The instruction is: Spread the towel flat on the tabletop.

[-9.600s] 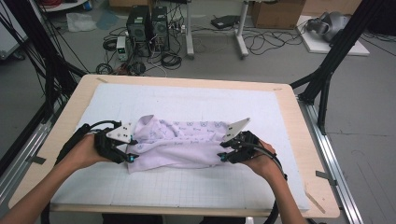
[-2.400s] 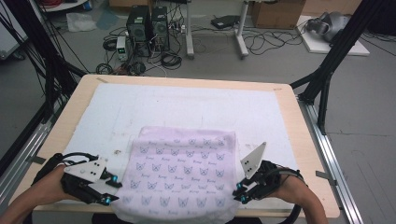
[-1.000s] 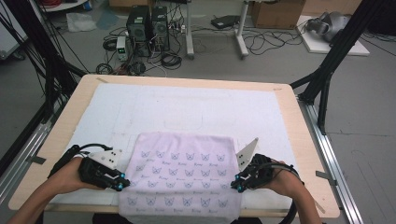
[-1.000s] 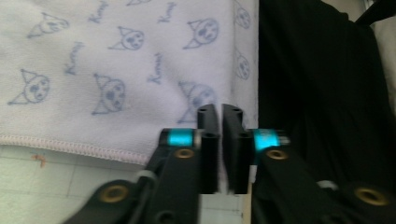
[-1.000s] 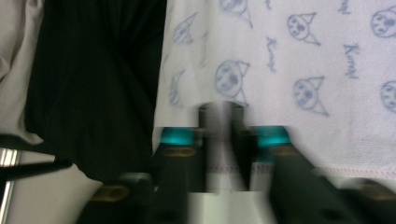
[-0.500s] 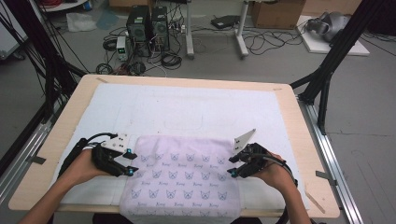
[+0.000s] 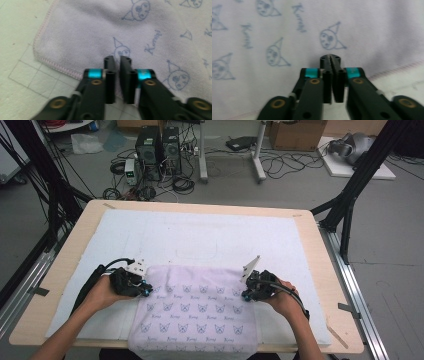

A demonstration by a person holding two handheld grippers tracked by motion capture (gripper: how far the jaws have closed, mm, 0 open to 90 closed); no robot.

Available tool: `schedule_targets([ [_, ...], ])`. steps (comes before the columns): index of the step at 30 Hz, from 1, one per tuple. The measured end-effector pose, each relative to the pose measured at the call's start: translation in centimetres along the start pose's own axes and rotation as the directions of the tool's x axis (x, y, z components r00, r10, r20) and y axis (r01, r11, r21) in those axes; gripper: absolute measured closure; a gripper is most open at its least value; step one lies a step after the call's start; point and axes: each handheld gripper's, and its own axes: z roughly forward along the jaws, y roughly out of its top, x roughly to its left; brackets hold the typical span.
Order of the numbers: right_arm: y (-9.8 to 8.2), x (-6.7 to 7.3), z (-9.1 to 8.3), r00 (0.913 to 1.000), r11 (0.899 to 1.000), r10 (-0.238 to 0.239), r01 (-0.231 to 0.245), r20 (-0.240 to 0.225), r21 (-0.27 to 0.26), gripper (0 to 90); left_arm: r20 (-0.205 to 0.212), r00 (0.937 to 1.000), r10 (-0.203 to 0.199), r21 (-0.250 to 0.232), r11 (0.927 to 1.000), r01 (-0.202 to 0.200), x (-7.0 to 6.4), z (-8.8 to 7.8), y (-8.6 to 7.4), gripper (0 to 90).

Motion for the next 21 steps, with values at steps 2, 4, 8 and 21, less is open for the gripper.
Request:
schedule_targets([
  [2, -0.1, -0.1, 0.0, 0.9997, 1.0, 0.017, -0.017, -0.019, -0.002, 90.0, -0.005, 0.9999, -0.012, -0.002, 0.9999, 0.012, -0.1, 0.1, 0.1, 87.4],
  [4, -0.1, -0.2, 0.0, 0.9994, 1.0, 0.023, -0.023, -0.026, -0.003, 90.0, -0.003, 1.0, -0.007, 0.007, 0.9999, 0.007, 0.0, 0.0, 0.1, 87.9],
  [8, -0.2, -0.2, -0.6, 0.9998, 0.997, 0.004, -0.002, 0.02, -0.073, 70.8, 0.006, 0.9999, -0.015, 0.005, 0.9999, 0.015, 0.0, 0.0, 0.3, 80.0],
  [21, 3.3, -2.4, -0.4, 0.9852, 0.977, -0.171, 0.167, 0.013, 0.135, 61.4, 0.055, 0.9863, 0.156, 0.079, 0.984, -0.16, 2.7, -1.1, 3.1, 58.1],
])
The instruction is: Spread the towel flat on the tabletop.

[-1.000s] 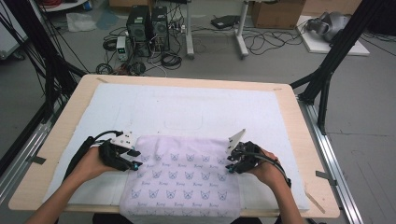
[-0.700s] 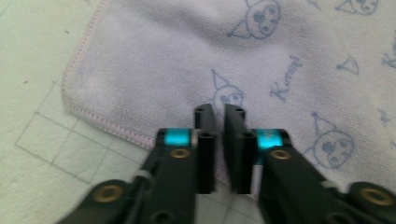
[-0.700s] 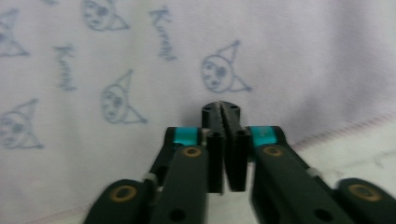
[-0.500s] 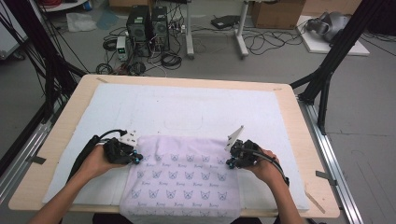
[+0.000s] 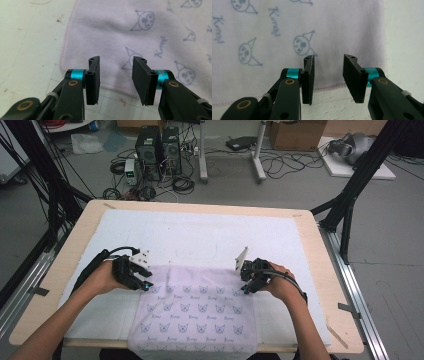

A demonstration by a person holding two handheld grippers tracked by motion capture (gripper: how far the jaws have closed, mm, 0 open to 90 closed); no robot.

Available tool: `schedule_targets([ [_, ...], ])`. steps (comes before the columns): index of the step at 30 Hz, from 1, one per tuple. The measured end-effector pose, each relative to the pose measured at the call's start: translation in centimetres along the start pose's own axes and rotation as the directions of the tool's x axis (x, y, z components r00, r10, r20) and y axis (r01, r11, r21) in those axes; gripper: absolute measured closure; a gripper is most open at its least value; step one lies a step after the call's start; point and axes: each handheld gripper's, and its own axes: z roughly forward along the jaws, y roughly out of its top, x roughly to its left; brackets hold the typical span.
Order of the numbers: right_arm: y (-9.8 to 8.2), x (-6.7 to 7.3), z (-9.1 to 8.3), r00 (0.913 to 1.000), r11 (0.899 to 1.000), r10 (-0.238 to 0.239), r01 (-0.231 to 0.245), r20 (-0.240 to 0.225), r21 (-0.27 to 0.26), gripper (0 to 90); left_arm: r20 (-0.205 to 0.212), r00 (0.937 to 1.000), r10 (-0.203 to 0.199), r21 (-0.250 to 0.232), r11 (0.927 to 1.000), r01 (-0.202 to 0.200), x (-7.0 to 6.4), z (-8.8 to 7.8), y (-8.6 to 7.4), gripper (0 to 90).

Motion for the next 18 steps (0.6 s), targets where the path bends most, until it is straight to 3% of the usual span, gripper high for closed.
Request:
schedule_targets([
  [2, 0.5, -0.6, 0.3, 0.9996, 0.999, -0.022, 0.023, -0.014, 0.038, 61.6, 0.035, 0.9994, 0.007, 0.025, 0.9997, -0.008, 0.6, 0.5, 0.2, 58.4],
  [7, 1.1, -1.2, 1.5, 0.9962, 0.99, -0.054, 0.062, -0.068, 0.127, 68.7, 0.063, 0.9974, 0.034, 0.101, 0.9941, -0.04, 1.3, 1.9, 0.2, 63.7],
  [9, 1.2, -1.4, 1.5, 0.9948, 0.99, -0.051, 0.062, -0.088, 0.128, 75.2, 0.068, 0.9975, 0.02, 0.106, 0.994, -0.027, 1.5, 2.1, 0.3, 69.5],
  [10, 1.3, -1.5, 1.5, 0.9937, 0.989, -0.057, 0.069, -0.097, 0.128, 84.3, 0.067, 0.9977, 0.007, 0.111, 0.9937, -0.015, 1.5, 2.0, 0.4, 74.1],
  [11, 1.3, -1.6, 1.5, 0.9922, 0.989, -0.055, 0.069, -0.111, 0.128, 86.3, 0.062, 0.9981, 0.005, 0.118, 0.993, -0.012, 1.5, 2.1, 0.5, 83.9],
  [13, 1.2, -1.8, 1.5, 0.9914, 0.992, -0.036, 0.051, -0.125, 0.12, 86.9, 0.066, 0.9977, -0.014, 0.126, 0.9921, 0.005, 1.6, 2.1, 0.6, 87.1],
  [15, 1.1, -1.8, 1.4, 0.9917, 0.992, -0.046, 0.06, -0.12, 0.114, 87.6, 0.066, 0.9976, -0.017, 0.126, 0.992, 0.008, 1.6, 2.0, 0.6, 87.7],
  [18, 1.1, -1.8, 1.2, 0.994, 0.994, -0.039, 0.05, -0.102, 0.099, 87.7, 0.039, 0.999, -0.024, 0.131, 0.9912, 0.019, 1.9, 1.7, 0.6, 88.0],
])
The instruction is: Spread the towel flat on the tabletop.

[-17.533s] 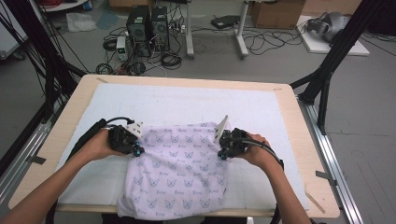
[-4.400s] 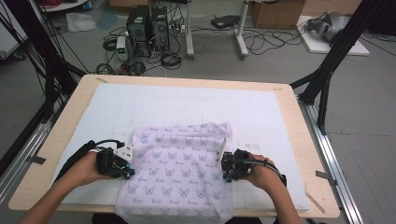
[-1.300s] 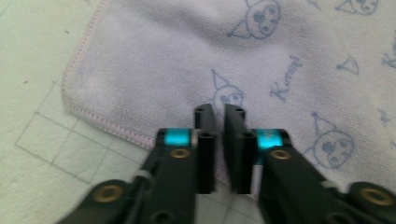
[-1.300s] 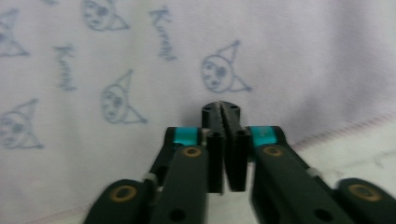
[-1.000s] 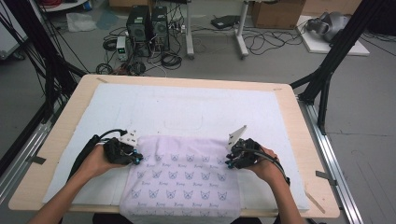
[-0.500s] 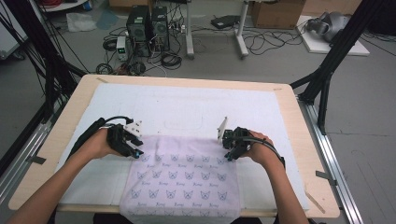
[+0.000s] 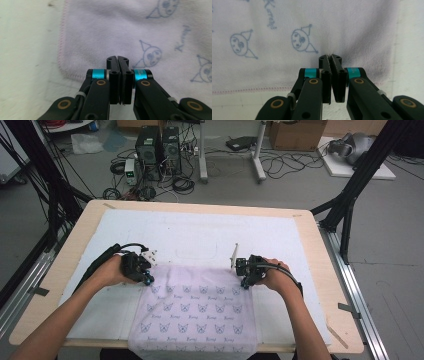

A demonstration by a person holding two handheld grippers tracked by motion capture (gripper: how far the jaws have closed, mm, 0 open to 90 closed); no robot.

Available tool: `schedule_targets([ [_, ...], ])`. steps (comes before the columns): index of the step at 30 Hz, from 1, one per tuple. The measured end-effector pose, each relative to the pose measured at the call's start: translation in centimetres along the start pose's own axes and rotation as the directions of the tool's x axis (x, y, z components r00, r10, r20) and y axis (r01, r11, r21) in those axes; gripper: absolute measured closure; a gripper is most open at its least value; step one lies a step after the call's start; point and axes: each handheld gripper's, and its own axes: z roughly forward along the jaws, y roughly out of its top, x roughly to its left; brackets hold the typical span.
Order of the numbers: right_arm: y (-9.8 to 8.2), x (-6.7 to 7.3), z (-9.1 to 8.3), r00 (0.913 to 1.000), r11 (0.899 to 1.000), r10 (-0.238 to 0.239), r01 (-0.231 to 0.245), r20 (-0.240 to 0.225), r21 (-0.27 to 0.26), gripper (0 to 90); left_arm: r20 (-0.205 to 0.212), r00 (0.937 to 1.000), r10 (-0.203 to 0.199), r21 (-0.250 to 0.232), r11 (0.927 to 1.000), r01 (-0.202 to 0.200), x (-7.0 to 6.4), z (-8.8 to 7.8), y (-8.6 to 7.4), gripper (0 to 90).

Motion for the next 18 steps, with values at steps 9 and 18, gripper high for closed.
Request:
schedule_targets([
  [9, -0.6, 0.2, -0.6, 0.9997, 0.999, 0.025, -0.025, 0.001, -0.038, 71.8, -0.031, 0.9992, -0.024, -0.021, 0.9995, 0.023, 0.4, -0.5, -0.3, 88.0],
  [18, -1.1, -1.5, -1.5, 0.9836, 0.984, 0.123, -0.104, 0.131, -0.145, 60.9, -0.097, 0.9884, -0.117, -0.102, 0.989, 0.107, 1.6, -1.4, -0.8, 62.9],
])
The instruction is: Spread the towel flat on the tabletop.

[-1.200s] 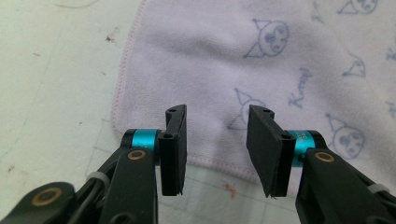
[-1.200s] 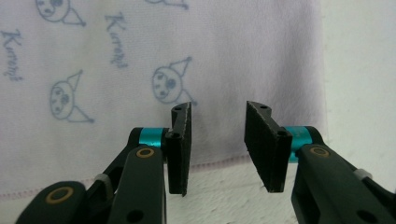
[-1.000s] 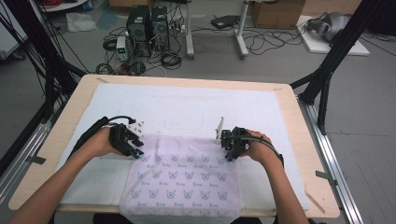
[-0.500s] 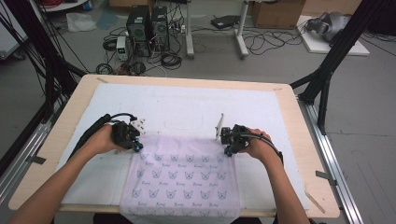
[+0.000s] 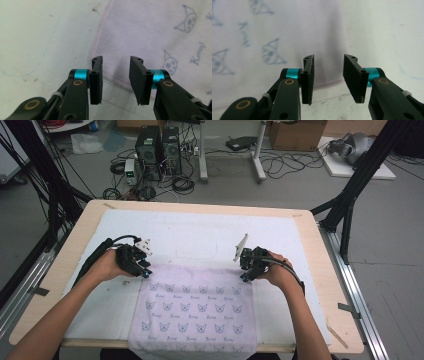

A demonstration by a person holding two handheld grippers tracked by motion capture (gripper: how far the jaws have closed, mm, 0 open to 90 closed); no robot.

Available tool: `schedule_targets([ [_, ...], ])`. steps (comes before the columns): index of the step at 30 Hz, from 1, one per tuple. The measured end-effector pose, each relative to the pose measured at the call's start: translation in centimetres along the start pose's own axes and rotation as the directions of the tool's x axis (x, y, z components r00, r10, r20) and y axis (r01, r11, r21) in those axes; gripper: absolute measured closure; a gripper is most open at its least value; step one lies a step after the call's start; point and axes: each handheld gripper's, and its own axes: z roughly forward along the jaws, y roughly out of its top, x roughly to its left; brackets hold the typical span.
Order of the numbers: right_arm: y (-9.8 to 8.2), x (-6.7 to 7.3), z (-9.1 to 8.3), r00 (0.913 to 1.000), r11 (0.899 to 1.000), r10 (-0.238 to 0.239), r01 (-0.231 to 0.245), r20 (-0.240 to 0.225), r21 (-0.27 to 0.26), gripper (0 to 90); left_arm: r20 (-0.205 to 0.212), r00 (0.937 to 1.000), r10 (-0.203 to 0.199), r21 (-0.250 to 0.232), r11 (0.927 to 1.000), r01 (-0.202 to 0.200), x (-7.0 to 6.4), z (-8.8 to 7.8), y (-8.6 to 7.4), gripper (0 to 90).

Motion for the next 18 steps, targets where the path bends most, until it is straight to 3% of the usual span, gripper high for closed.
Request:
schedule_targets([
  [3, 0.0, -0.6, 0.5, 0.9984, 0.999, 0.017, -0.018, 0.053, 0.029, 63.0, -0.015, 0.9998, -0.011, 0.021, 0.9997, 0.011, 0.5, 0.4, 0.2, 60.7],
  [9, 0.6, -0.8, 1.8, 0.9999, 0.997, -0.006, 0.005, 0.013, 0.082, 77.9, -0.007, 0.9999, -0.012, 0.075, 0.9971, 0.013, 0.8, 2.0, 0.7, 69.3],
  [11, 0.7, -0.8, 1.9, 1.0, 0.995, 0.005, -0.005, 0.003, 0.098, 85.3, -0.02, 0.9995, -0.026, 0.083, 0.9961, 0.028, 0.7, 2.0, 0.9, 78.7],
  [13, 0.8, -0.7, 2.0, 1.0, 0.994, 0.004, -0.005, 0.007, 0.108, 86.7, -0.025, 0.9995, -0.018, 0.09, 0.9957, 0.02, 0.6, 2.0, 1.0, 84.9],
  [18, 0.9, -0.9, 1.6, 0.9988, 0.996, 0.03, -0.033, 0.04, 0.086, 87.7, -0.051, 0.9987, -0.002, 0.122, 0.9925, 0.008, 0.6, 2.0, 1.6, 87.8],
])
